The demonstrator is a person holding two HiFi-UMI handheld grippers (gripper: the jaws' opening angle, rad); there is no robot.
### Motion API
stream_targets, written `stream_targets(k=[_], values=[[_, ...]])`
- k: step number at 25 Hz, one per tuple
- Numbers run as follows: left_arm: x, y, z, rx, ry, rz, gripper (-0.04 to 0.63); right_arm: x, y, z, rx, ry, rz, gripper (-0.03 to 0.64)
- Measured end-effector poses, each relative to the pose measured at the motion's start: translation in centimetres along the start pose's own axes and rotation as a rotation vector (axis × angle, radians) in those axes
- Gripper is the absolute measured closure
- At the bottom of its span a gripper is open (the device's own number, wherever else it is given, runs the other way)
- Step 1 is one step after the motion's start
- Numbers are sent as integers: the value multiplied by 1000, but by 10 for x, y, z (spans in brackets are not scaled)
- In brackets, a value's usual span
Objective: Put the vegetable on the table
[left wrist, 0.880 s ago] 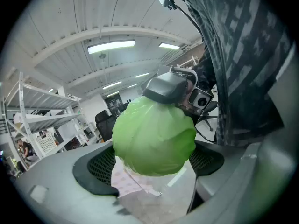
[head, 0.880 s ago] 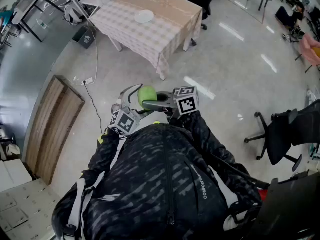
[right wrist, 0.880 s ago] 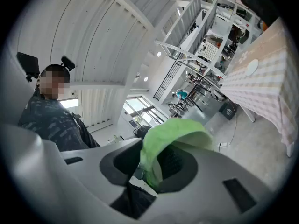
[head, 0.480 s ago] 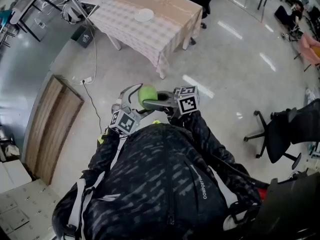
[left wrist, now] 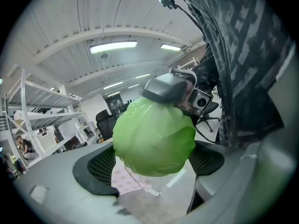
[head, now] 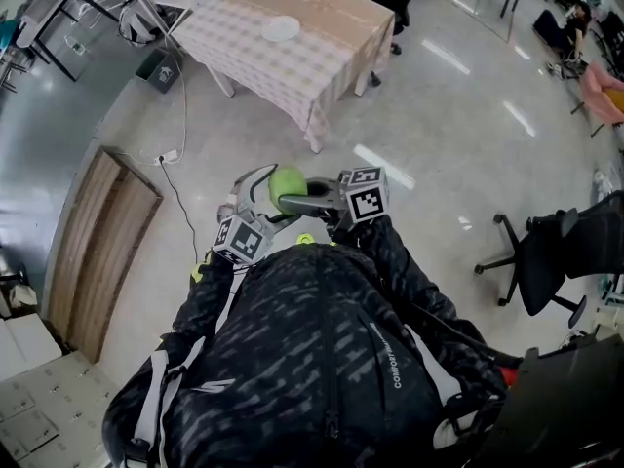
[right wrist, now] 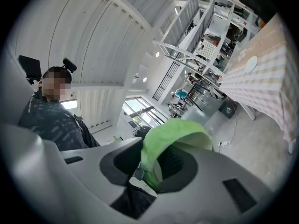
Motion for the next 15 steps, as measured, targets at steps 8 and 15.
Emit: stream_targets(k=[8,15], values=[[9,7,11,-7,4,0,127,-2,-4,-15,-6,7,3,522],[2,18,10,0,17,-9,127,-8,8,-17,-14,19,2,523]])
Point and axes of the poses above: the fingertips, and each gripper's own axes: z backward along the fingers, x to its left, y out of its underside, the point moved 1 cm from there along z, backward along the fingers, and after that the axes turned 7 degrees about y, right-handed, at the moved point
